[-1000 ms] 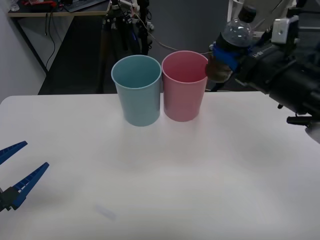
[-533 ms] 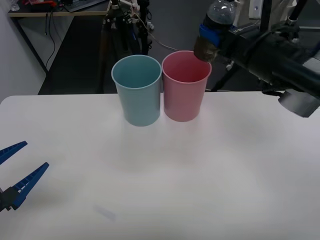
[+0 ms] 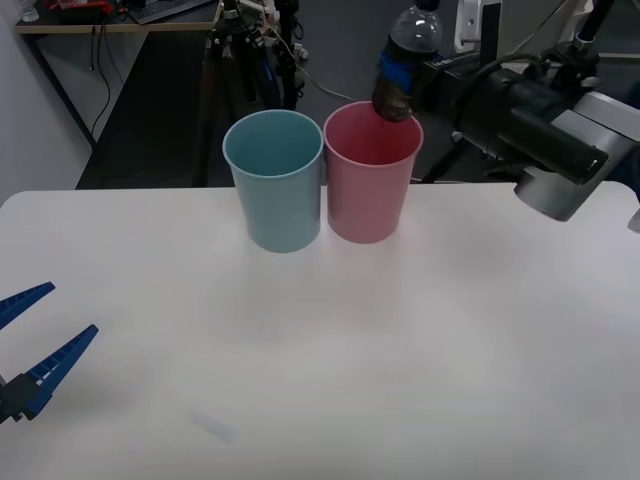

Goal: Grasp the object on the table and drop it into the matching bin: aluminum can to the light blue bin, PET bottle to the pink bin.

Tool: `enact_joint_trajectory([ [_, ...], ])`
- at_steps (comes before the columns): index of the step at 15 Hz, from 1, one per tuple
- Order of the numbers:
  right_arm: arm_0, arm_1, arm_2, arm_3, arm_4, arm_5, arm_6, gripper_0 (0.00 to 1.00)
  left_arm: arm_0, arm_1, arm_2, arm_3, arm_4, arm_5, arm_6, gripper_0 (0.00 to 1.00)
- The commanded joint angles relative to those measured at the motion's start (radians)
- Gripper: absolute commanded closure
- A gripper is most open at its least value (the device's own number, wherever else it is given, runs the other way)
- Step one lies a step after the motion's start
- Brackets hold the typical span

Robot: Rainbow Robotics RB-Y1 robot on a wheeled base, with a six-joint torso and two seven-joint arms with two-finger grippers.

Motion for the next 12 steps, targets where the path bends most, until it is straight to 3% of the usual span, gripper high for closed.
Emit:
enact_joint_trajectory([
  [1,-0.006,0.031,0.001,0.027,0.025,0.002,-0.004,1.0,0.0,0.0,0.0,0.0,0.0,0.0,0.0,0.0],
  [6,-0.009,0.056,0.001,0.044,0.065,0.013,-0.015,1.0,0.0,0.0,0.0,0.0,0.0,0.0,0.0,0.0],
  [8,-0.009,0.06,0.001,0.044,0.068,0.012,-0.026,0.2,0.0,0.0,0.0,0.0,0.0,0.0,0.0,0.0],
  [9,-0.009,0.062,0.001,0.044,0.068,0.013,-0.031,0.0,0.0,0.0,0.0,0.0,0.0,0.0,0.0,0.0],
  [12,-0.009,0.071,-0.006,0.044,0.068,0.013,-0.04,0.0,0.0,0.0,0.0,0.0,0.0,0.0,0.0,0.0],
])
